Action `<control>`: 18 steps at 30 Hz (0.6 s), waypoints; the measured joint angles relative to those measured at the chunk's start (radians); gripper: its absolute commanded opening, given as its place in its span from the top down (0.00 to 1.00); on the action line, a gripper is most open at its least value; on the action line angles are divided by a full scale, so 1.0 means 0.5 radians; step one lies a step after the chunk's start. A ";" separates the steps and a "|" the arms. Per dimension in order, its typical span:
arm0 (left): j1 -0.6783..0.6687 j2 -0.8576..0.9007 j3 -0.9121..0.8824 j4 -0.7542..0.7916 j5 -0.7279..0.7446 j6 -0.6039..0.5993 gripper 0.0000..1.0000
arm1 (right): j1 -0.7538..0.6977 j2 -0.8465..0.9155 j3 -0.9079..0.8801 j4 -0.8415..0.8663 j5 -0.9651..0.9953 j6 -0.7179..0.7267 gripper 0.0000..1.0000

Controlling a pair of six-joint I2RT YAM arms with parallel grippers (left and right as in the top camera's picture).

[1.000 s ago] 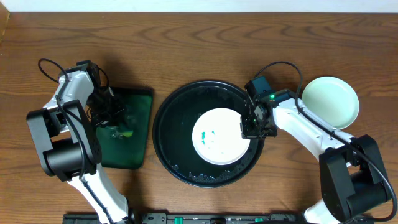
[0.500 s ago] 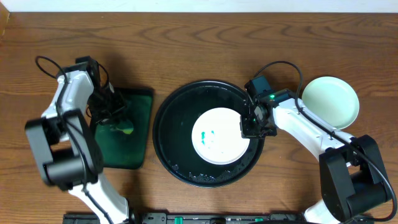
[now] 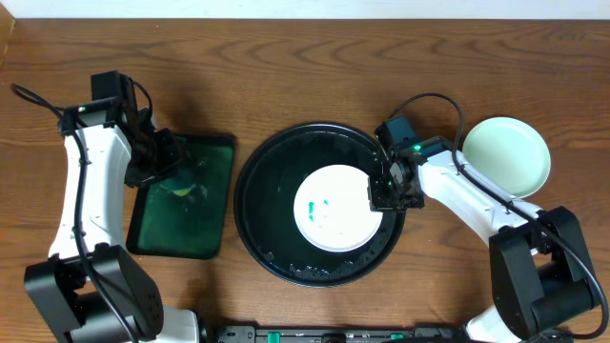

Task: Clean dirty plates on tray and stack at the side
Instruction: 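Grasp the sponge from the green tray with the left gripper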

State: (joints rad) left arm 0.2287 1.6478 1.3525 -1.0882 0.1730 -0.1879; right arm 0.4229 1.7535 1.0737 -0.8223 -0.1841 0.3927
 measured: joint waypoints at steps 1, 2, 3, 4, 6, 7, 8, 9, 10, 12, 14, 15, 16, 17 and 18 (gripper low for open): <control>0.000 0.024 0.000 -0.008 -0.008 0.002 0.92 | 0.000 0.000 0.000 -0.001 0.000 0.000 0.99; 0.000 0.060 0.000 -0.023 -0.018 0.002 0.93 | 0.000 0.000 0.000 0.000 0.000 0.000 0.99; 0.000 0.111 0.000 -0.043 -0.027 0.003 0.93 | 0.000 0.000 0.000 0.001 0.000 0.000 0.99; 0.000 0.169 -0.001 -0.066 -0.034 0.003 0.93 | 0.000 0.000 0.000 0.000 0.000 0.000 0.99; 0.000 0.332 -0.002 -0.097 -0.046 0.005 0.93 | 0.000 0.000 0.000 0.002 -0.001 0.000 0.99; 0.000 0.393 -0.005 -0.100 -0.044 0.005 0.92 | 0.000 0.000 0.000 0.002 -0.002 0.000 0.99; 0.000 0.458 -0.007 -0.098 -0.042 0.005 0.93 | 0.000 0.000 0.000 0.002 -0.003 0.000 0.99; 0.000 0.523 -0.011 -0.098 -0.036 0.007 0.93 | 0.000 0.000 0.000 0.001 -0.005 -0.001 0.99; -0.001 0.559 -0.018 -0.100 -0.028 0.008 0.93 | 0.000 0.000 0.000 -0.001 -0.005 -0.001 0.99; -0.008 0.571 -0.036 -0.108 -0.014 0.009 0.93 | 0.000 0.000 0.000 -0.007 -0.007 0.000 0.99; -0.033 0.507 -0.038 -0.115 -0.002 0.008 0.93 | 0.000 0.000 0.000 -0.006 -0.007 0.000 0.99; -0.051 0.462 -0.038 -0.114 0.002 0.008 0.93 | 0.000 0.000 0.000 -0.006 -0.007 0.000 0.99; -0.086 0.372 -0.038 -0.111 0.008 0.003 0.93 | 0.000 0.000 0.000 -0.005 -0.007 0.000 0.99; -0.115 0.297 -0.038 -0.112 0.009 0.002 0.93 | 0.000 0.000 0.000 -0.002 -0.007 0.000 0.99; -0.153 0.196 -0.038 -0.108 0.008 -0.005 0.93 | 0.000 0.000 0.000 0.002 -0.007 -0.001 0.99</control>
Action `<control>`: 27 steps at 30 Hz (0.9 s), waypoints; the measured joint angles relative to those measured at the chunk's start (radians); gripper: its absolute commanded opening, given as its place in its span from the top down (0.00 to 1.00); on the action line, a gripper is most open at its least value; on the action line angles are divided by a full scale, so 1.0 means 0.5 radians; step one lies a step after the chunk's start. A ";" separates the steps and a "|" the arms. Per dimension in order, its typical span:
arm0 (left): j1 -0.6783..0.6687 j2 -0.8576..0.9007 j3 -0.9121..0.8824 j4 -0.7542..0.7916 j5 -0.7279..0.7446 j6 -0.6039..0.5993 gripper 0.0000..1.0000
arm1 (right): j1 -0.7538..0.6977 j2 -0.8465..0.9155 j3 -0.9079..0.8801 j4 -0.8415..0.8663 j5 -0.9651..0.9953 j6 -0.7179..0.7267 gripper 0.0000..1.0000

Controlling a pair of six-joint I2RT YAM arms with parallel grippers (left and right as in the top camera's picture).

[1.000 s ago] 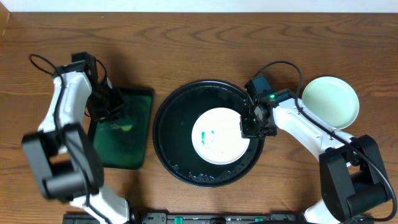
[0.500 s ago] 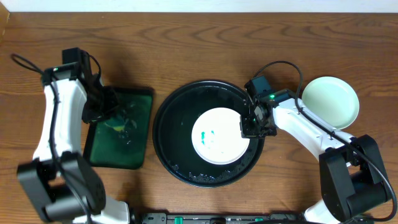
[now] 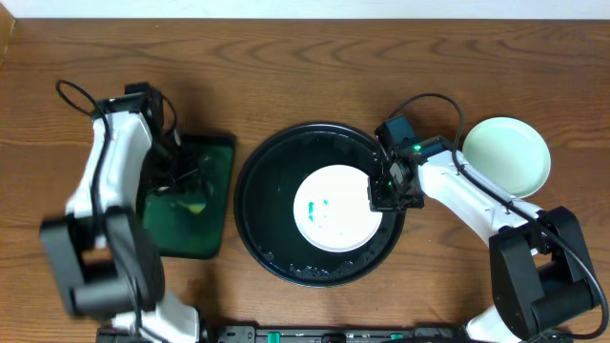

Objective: Clean dirty plates on tray and stack at the side

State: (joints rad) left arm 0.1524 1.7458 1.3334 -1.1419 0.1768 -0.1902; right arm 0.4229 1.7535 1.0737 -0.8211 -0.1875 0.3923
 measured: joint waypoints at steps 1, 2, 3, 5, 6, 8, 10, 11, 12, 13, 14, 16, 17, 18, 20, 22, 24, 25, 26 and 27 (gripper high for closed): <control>-0.035 -0.102 0.001 0.008 -0.008 -0.014 0.93 | 0.000 0.000 0.000 0.002 0.000 0.000 0.99; -0.075 -0.208 0.002 0.011 -0.018 -0.034 0.93 | 0.000 0.000 0.000 0.002 0.000 0.000 0.99; -0.102 -0.286 0.005 0.011 -0.028 -0.047 0.93 | 0.000 0.000 0.000 0.005 0.000 0.000 0.99; -0.120 -0.369 0.014 0.002 -0.049 -0.068 0.93 | 0.000 0.000 0.000 0.013 0.000 0.000 0.99; -0.111 -0.368 0.019 -0.013 -0.058 -0.082 0.93 | 0.000 0.000 0.000 0.014 0.000 0.000 0.99; -0.086 -0.294 0.020 -0.045 -0.069 -0.091 0.93 | 0.000 0.000 0.000 0.014 0.000 0.000 0.99; -0.066 -0.166 0.019 -0.063 -0.075 -0.089 0.93 | 0.000 0.000 0.000 0.012 -0.002 0.000 0.99; -0.057 -0.093 0.019 -0.059 -0.067 -0.079 0.93 | 0.000 0.000 0.000 0.011 -0.005 -0.005 0.99; -0.053 -0.040 0.018 -0.056 -0.050 -0.064 0.93 | 0.000 0.000 0.000 0.011 -0.008 -0.008 0.99; -0.054 -0.005 0.014 -0.052 -0.029 -0.040 0.93 | 0.000 0.000 0.000 0.011 -0.013 -0.013 0.99; -0.059 0.009 0.008 -0.051 0.004 -0.023 0.92 | 0.000 0.000 0.000 0.014 -0.015 -0.015 0.99; -0.077 -0.007 0.002 -0.054 0.092 0.024 0.93 | 0.000 0.000 0.000 0.024 -0.018 -0.023 0.99; -0.095 -0.031 0.002 -0.051 0.152 0.044 0.93 | 0.000 0.000 0.000 0.042 -0.022 -0.030 0.99; -0.111 -0.054 0.002 -0.050 0.195 0.063 0.93 | 0.000 0.000 0.000 0.059 -0.025 -0.034 0.99; -0.160 -0.118 0.002 -0.051 0.294 0.082 0.93 | 0.000 0.000 0.000 0.082 -0.029 -0.043 0.99; -0.211 -0.175 0.002 -0.052 0.389 0.099 0.93 | 0.000 0.000 0.000 0.095 -0.031 -0.045 0.99; -0.254 -0.207 0.002 -0.052 0.481 0.114 0.93 | 0.000 0.000 0.000 0.105 -0.031 -0.046 0.99; -0.275 -0.212 0.002 -0.052 0.527 0.117 0.93 | 0.000 0.000 0.000 0.105 -0.033 -0.046 0.99; -0.291 -0.212 0.002 -0.051 0.569 0.121 0.92 | 0.000 0.000 0.000 0.103 -0.035 -0.047 0.99; -0.307 -0.212 0.002 -0.050 0.607 0.121 0.93 | 0.000 0.000 0.000 0.100 -0.037 -0.047 0.99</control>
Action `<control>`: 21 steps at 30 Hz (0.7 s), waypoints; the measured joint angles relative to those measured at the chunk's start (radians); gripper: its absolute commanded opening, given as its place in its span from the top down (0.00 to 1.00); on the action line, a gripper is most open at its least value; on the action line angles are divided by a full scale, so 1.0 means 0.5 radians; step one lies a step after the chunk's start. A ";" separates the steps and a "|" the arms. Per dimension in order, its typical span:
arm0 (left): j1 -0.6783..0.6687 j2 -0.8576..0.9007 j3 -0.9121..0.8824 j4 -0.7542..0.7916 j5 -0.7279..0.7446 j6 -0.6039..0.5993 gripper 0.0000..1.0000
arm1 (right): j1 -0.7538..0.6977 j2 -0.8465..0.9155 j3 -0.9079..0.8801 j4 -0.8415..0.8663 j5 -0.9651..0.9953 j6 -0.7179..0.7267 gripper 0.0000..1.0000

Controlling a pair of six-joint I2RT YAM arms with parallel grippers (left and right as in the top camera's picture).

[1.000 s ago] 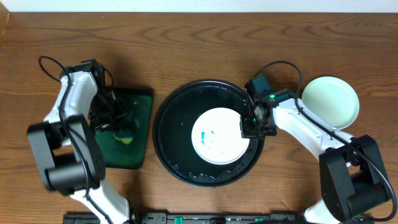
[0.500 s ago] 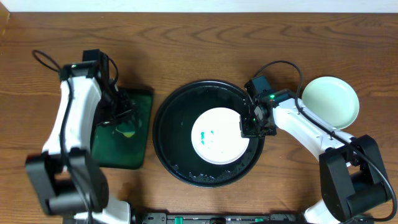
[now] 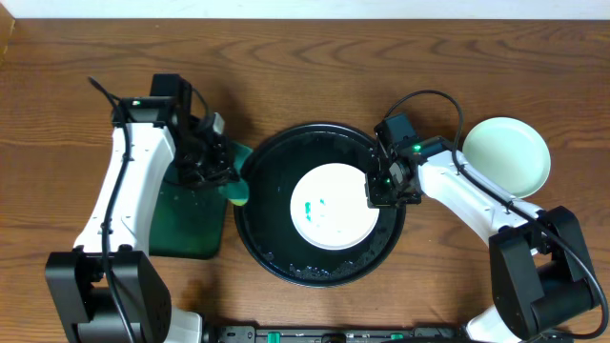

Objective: Clean dirty plates on tray and stack at the side

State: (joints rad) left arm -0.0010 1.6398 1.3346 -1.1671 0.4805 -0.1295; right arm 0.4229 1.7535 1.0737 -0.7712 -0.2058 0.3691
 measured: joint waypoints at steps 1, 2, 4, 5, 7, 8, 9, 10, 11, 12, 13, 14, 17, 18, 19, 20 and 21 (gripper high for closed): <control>-0.019 0.001 0.000 0.001 0.040 0.001 0.93 | 0.000 0.001 0.000 -0.002 -0.004 -0.007 0.99; -0.035 0.001 0.000 0.000 0.075 0.001 0.93 | 0.000 0.005 0.000 -0.003 -0.010 -0.014 0.99; -0.069 0.000 0.000 0.001 0.130 0.002 0.93 | 0.000 0.032 0.002 -0.002 -0.025 -0.024 0.99; -0.089 0.001 0.000 0.004 0.154 0.003 0.93 | 0.000 0.053 0.006 -0.004 -0.031 -0.027 0.99; -0.139 0.001 0.000 0.012 0.204 0.008 0.93 | 0.000 0.111 0.010 0.007 -0.042 -0.029 0.99; -0.165 0.001 0.000 0.019 0.225 0.008 0.93 | 0.000 0.149 0.011 0.014 -0.056 -0.029 0.99; -0.195 0.001 0.000 0.034 0.245 0.008 0.93 | -0.002 0.176 0.017 0.019 -0.073 -0.030 0.99; -0.217 0.001 0.000 0.047 0.259 0.008 0.93 | -0.005 0.188 0.025 0.021 -0.089 -0.031 0.99; -0.243 0.000 0.000 0.064 0.280 0.008 0.93 | -0.010 0.194 0.027 0.028 -0.102 -0.034 0.99; -0.271 0.001 0.000 0.085 0.295 0.007 0.93 | -0.014 0.203 0.032 0.037 -0.117 -0.037 0.99; -0.298 0.001 0.000 0.113 0.304 0.005 0.92 | -0.020 0.212 0.039 0.043 -0.136 -0.039 0.99; -0.316 0.000 0.000 0.134 0.311 0.001 0.93 | -0.023 0.222 0.043 0.054 -0.157 -0.042 0.99; -0.385 0.001 0.000 0.211 0.331 -0.010 0.93 | -0.021 0.252 0.056 0.098 -0.240 -0.041 0.99; -0.407 0.003 0.000 0.233 0.335 -0.018 0.93 | -0.021 0.262 0.061 0.102 -0.262 -0.040 0.99; -0.430 0.006 0.000 0.256 0.336 -0.030 0.93 | -0.022 0.264 0.062 0.105 -0.273 -0.040 0.99; -0.455 0.014 0.000 0.283 0.337 -0.047 0.93 | -0.022 0.265 0.062 0.106 -0.278 -0.040 0.99; -0.481 0.026 0.000 0.309 0.336 -0.062 0.93 | -0.022 0.265 0.062 0.106 -0.278 -0.037 0.99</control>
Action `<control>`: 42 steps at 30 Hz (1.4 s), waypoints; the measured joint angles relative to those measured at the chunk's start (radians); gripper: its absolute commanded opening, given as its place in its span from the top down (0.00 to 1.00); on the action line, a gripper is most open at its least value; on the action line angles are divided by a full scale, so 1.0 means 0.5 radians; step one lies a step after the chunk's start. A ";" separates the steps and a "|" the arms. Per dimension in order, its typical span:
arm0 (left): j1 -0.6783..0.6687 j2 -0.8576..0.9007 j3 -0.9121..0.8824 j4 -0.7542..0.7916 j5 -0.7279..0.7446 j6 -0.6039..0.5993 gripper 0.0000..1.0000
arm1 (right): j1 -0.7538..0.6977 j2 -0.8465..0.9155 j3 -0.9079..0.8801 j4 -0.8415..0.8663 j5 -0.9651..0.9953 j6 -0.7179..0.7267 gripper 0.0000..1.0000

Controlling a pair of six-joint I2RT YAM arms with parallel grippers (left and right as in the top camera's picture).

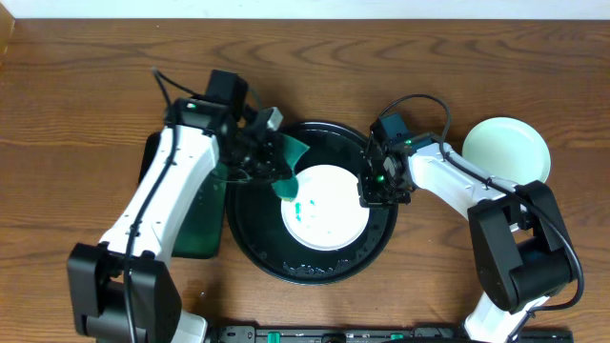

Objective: Clean dirty plates on tray and stack at the side

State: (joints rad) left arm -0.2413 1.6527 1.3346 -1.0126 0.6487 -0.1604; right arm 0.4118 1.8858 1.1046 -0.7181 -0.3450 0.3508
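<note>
A white plate [329, 214] with green smears [307, 206] lies in the round black tray [255, 243]. My left gripper [274, 164] is shut on a green sponge [289, 160] and hangs over the tray's upper left, with the sponge at the plate's upper left rim. My right gripper [374, 193] is shut on the plate's right rim. Whether the sponge touches the plate cannot be told.
A clean pale green plate [506, 156] sits on the table at the right. A dark green rectangular tray [187, 227] lies left of the black tray, partly under my left arm. Cables trail from both arms.
My left gripper has moved right with the sponge, from the black tray's left rim to the white plate's upper left edge. The plate sits slightly further left, still held by my right gripper.
My left gripper was at the green tray's upper left, then down over the sponge in that tray. Later it held the sponge at the black tray's left rim, and now at the white plate. My right gripper stayed on the plate's right rim throughout.
</note>
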 measured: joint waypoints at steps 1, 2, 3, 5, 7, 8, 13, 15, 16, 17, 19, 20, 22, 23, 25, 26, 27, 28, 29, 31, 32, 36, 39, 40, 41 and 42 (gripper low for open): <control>-0.036 0.026 0.000 0.028 -0.002 -0.011 0.93 | -0.001 0.000 0.000 0.000 0.000 0.002 0.99; -0.060 0.050 0.000 0.047 -0.001 -0.024 0.93 | -0.001 0.000 0.000 0.000 -0.001 0.003 0.99; -0.092 0.086 0.000 0.063 -0.002 -0.039 0.93 | -0.001 0.000 0.000 0.000 -0.001 0.004 0.99; -0.156 0.179 0.000 0.093 -0.002 -0.056 0.93 | -0.001 0.000 0.000 0.000 -0.001 0.006 0.99; -0.214 0.284 0.000 0.141 -0.002 -0.090 0.93 | -0.001 0.000 0.000 -0.002 -0.001 0.008 0.99; -0.237 0.339 0.000 0.166 -0.002 -0.101 0.92 | 0.000 0.000 0.000 -0.002 -0.001 0.008 0.99; -0.353 0.616 0.000 0.291 0.014 -0.147 0.93 | -0.001 0.000 0.001 -0.002 -0.001 0.008 0.99; -0.387 0.697 0.000 0.353 0.058 -0.152 0.92 | -0.001 0.000 0.001 -0.002 -0.001 0.008 0.99; -0.402 0.733 0.000 0.388 0.091 -0.153 0.93 | -0.001 0.000 0.001 -0.001 -0.001 0.008 0.99; -0.411 0.755 0.000 0.414 0.121 -0.153 0.93 | -0.001 0.000 0.001 0.000 -0.001 0.008 0.99; -0.430 0.802 0.000 0.474 0.209 -0.152 0.93 | -0.001 0.000 0.001 0.002 -0.002 0.008 0.99; -0.439 0.820 0.000 0.505 0.256 -0.152 0.93 | -0.002 0.000 0.001 0.002 -0.002 0.008 0.99; -0.452 0.852 0.000 0.545 0.340 -0.152 0.93 | -0.006 0.002 0.001 0.002 -0.008 0.008 0.99; -0.455 0.865 0.000 0.558 0.386 -0.152 0.93 | -0.011 0.004 0.001 0.002 -0.017 0.009 0.99; -0.461 0.877 0.000 0.571 0.459 -0.152 0.93 | -0.012 0.005 0.001 0.002 -0.022 0.009 0.99; -0.461 0.880 0.000 0.568 0.480 -0.153 0.93 | -0.012 0.005 0.001 0.002 -0.023 0.009 0.99; -0.462 0.880 0.000 0.559 0.485 -0.156 0.93 | -0.013 0.005 0.001 0.002 -0.024 0.009 0.99; -0.462 0.880 0.001 0.533 0.475 -0.167 0.93 | -0.013 0.006 0.001 0.002 -0.024 0.010 0.99; -0.462 0.880 0.002 0.496 0.436 -0.185 0.93 | -0.014 0.006 0.001 0.002 -0.025 0.010 0.99; -0.463 0.880 0.002 0.359 0.288 -0.221 0.93 | -0.014 0.006 0.001 0.001 -0.027 0.011 0.99; -0.462 0.880 0.002 0.301 0.209 -0.238 0.93 | -0.014 0.006 0.001 0.001 -0.028 0.014 0.99; -0.465 0.880 0.013 0.176 0.030 -0.259 0.92 | -0.014 0.007 0.001 0.002 -0.030 0.017 0.99; -0.475 0.876 0.028 0.127 -0.076 -0.282 0.93 | -0.013 0.011 0.001 0.008 -0.056 0.018 0.99; -0.479 0.871 0.033 0.103 -0.122 -0.303 0.93 | -0.011 0.012 0.001 0.011 -0.065 0.018 0.99; -0.484 0.864 0.035 0.078 -0.175 -0.317 0.93 | -0.011 0.014 0.001 0.011 -0.069 0.018 0.99; -0.488 0.855 0.036 0.053 -0.227 -0.333 0.93 | -0.011 0.016 0.001 0.013 -0.079 0.019 0.99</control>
State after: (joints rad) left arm -0.4850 2.0804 1.3525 -0.9863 0.5350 -0.3271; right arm 0.4061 1.8938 1.1049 -0.7116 -0.3847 0.3603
